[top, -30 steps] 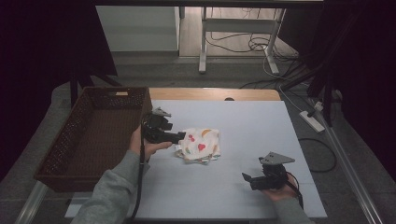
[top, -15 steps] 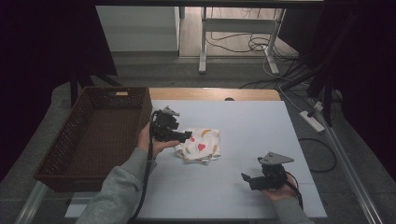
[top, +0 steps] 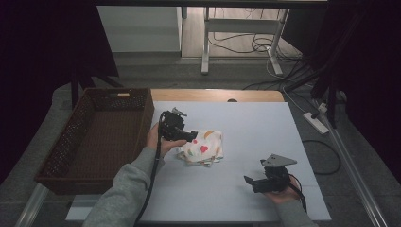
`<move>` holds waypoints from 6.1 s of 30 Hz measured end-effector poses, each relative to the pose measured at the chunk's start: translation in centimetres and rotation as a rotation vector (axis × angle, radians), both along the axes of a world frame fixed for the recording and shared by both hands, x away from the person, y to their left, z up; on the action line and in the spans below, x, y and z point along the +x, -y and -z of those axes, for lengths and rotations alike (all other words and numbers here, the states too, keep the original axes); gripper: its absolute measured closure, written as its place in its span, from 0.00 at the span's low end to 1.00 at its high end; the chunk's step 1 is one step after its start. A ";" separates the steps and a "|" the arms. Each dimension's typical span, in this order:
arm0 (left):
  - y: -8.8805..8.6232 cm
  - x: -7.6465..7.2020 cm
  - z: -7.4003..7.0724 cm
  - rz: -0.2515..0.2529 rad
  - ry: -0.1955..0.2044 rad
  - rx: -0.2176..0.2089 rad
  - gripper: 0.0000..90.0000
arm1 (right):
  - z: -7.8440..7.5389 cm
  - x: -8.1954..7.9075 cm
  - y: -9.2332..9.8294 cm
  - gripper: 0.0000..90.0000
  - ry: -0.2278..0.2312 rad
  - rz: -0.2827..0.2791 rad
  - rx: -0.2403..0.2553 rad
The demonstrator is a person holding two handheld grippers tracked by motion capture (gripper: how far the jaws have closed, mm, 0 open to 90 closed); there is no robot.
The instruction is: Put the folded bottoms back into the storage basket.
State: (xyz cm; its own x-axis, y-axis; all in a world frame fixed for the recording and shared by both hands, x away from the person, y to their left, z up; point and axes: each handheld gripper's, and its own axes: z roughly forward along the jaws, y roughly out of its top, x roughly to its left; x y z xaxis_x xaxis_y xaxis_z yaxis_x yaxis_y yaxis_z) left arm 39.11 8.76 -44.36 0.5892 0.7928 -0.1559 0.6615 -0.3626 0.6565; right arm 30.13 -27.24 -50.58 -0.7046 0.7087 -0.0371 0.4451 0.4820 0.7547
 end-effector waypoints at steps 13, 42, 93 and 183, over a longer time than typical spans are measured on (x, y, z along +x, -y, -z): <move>0.5 1.6 1.6 -0.005 -0.046 0.024 0.36 | 0.0 0.0 0.0 0.10 -0.003 -0.004 -0.005; 1.1 3.6 4.9 -0.059 -0.146 0.042 0.35 | 0.0 0.0 0.4 0.10 -0.010 0.005 0.003; 1.8 4.3 7.3 0.015 -0.210 0.067 0.85 | 0.2 0.0 0.4 0.10 -0.022 0.003 -0.009; -1.5 -2.0 -2.2 0.092 -0.005 -0.117 0.86 | 0.0 -0.1 0.7 0.10 -0.014 0.020 0.016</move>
State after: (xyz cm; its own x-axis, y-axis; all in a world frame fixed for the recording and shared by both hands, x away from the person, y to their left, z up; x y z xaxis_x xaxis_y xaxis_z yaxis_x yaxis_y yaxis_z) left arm 37.07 10.22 -42.14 0.6575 0.7116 -0.2477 0.6327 -0.3428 0.6944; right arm 30.00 -27.95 -50.61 -0.6908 0.7229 -0.0156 0.4649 0.4606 0.7561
